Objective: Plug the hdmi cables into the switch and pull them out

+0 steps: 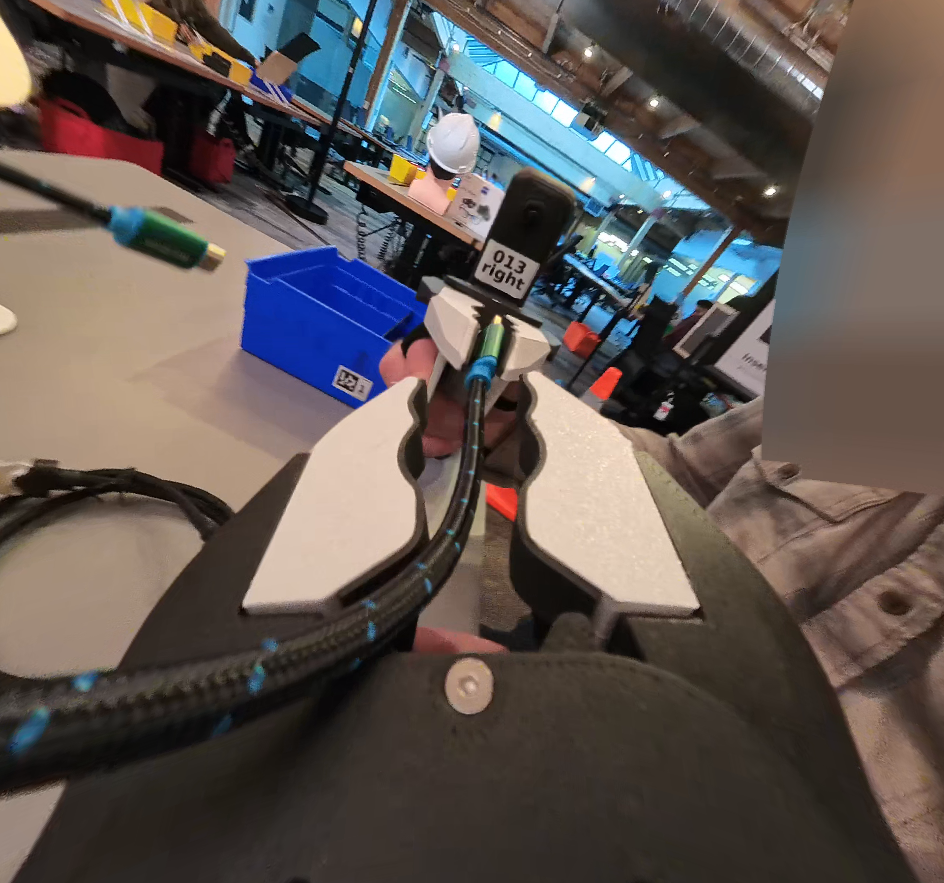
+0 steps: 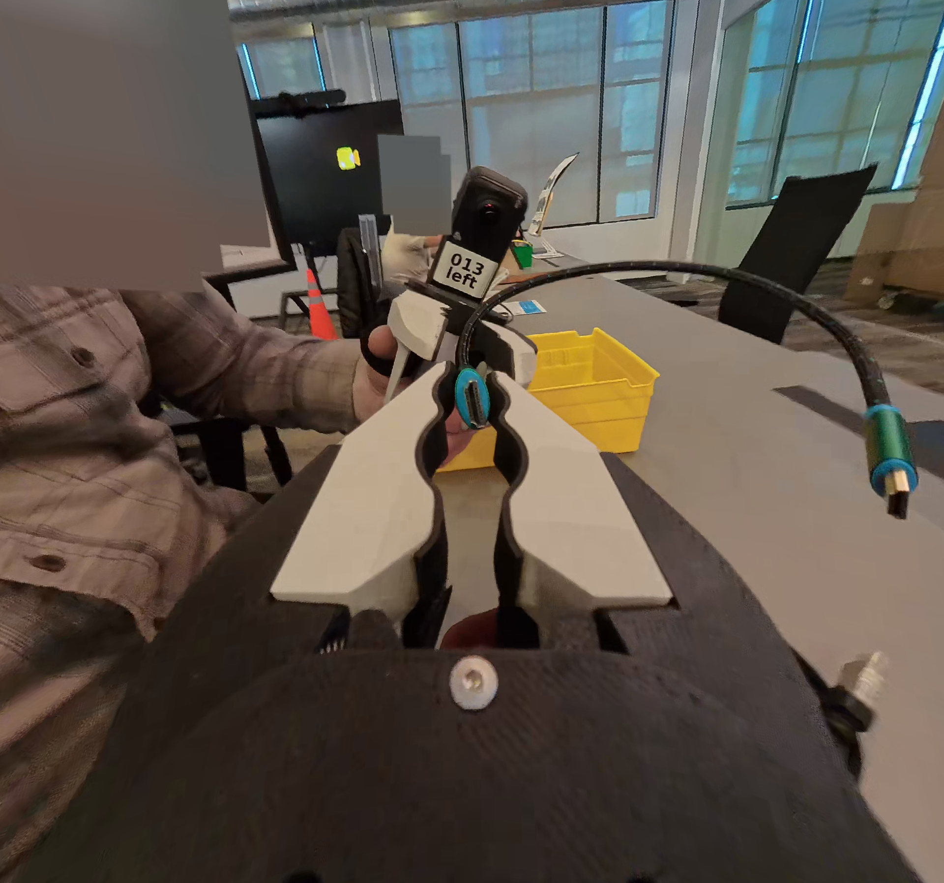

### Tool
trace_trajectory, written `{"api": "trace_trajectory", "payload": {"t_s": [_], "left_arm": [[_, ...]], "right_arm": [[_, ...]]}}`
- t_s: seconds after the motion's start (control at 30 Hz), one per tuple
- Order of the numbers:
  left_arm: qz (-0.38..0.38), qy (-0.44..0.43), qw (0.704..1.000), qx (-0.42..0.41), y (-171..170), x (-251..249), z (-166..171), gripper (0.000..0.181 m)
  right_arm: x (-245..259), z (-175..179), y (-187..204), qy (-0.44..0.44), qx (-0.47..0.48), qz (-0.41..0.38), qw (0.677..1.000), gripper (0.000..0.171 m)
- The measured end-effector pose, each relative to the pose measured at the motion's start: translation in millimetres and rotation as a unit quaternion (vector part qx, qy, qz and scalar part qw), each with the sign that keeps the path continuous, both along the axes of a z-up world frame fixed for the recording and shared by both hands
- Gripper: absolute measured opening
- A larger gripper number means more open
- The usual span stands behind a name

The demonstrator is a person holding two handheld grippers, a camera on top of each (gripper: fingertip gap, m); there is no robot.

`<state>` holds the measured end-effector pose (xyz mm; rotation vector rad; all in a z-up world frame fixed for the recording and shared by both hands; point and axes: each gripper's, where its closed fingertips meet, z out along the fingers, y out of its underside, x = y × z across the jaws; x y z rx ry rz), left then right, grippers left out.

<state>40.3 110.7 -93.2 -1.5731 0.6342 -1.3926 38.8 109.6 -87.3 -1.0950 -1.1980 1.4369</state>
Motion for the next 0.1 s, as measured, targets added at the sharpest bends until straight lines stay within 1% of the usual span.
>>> {"api": "trace_trajectory", "payload": {"t_s": [0.1], "left_arm": [[-0.034,-0.038,0.997,-0.049,-2.6,0.2,1.1,0.033]], "right_arm": [[-0.8,-2.7,-5.6,-0.024,0.076,-0.016,0.997,0.009]]}}
